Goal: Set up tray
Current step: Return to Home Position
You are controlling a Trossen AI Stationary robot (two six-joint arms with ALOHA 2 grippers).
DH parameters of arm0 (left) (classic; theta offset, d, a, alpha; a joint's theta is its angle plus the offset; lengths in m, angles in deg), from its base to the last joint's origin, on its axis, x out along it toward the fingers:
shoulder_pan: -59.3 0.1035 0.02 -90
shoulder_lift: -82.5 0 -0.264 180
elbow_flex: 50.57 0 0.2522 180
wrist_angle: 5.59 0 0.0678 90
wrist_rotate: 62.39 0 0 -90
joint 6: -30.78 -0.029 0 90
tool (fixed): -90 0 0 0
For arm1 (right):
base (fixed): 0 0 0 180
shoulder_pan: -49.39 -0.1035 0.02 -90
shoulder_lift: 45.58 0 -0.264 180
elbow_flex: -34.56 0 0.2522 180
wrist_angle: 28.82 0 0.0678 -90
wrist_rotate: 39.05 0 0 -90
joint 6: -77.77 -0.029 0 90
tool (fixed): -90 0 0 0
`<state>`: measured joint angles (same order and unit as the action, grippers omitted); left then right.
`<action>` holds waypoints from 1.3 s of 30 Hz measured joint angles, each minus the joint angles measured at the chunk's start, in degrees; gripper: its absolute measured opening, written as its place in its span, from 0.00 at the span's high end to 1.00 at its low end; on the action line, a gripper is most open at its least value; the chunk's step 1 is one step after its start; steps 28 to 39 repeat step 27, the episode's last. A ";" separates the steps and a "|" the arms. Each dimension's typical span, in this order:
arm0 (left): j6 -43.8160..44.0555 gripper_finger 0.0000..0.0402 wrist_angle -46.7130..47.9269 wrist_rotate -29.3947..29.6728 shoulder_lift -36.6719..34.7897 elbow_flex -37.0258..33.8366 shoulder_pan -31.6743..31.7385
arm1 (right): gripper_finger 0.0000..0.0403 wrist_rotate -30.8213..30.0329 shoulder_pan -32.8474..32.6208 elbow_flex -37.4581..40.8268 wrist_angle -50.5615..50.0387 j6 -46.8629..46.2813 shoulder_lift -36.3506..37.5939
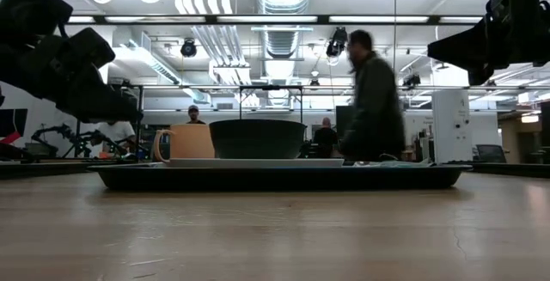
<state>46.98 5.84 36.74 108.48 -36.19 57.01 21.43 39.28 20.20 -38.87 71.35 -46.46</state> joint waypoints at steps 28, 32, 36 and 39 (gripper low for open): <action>0.02 0.76 -0.02 0.00 0.74 0.00 0.00 | 0.83 -0.04 0.00 0.00 0.00 0.00 0.00; 0.02 0.76 -0.02 0.00 0.74 0.00 0.00 | 0.83 -0.04 0.00 0.00 0.00 0.00 0.00; 0.02 0.76 -0.02 0.00 0.74 0.00 0.00 | 0.83 -0.04 0.00 0.00 0.00 0.00 0.00; 0.02 0.76 -0.02 0.00 0.74 0.00 0.00 | 0.83 -0.04 0.00 0.00 0.00 0.00 0.00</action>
